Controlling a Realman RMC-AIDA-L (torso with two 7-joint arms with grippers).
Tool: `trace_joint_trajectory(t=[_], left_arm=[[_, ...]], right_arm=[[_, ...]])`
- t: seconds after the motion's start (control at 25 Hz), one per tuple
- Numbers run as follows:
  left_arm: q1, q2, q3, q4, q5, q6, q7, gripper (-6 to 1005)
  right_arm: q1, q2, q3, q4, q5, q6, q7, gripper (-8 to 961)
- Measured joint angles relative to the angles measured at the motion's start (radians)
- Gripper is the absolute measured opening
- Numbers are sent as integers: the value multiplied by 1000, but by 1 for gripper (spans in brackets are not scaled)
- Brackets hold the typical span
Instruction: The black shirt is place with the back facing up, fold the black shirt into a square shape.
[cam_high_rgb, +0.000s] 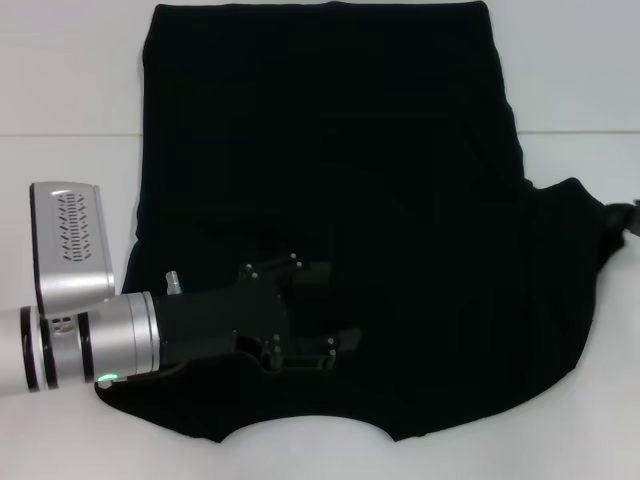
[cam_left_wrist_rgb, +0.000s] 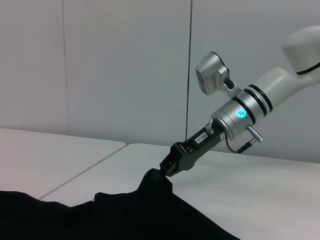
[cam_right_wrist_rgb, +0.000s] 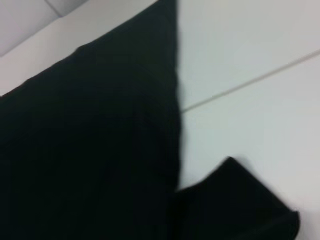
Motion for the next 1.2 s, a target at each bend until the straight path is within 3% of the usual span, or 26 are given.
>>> trace_joint_trajectory(t=[0.24,0.6,1.2], left_arm=[[-2,1,0,0,0,0,-1,874],[-3,2,0,6,0,-2,-15,875],[-9,2,-1,5,0,-8,-27,874]], right_arm=[[78,22,-16,7,1,-79,-30,63],[165,63,-186,5,-5,-146,16,83],[153,62,-182,-41,27,-195,28,118]])
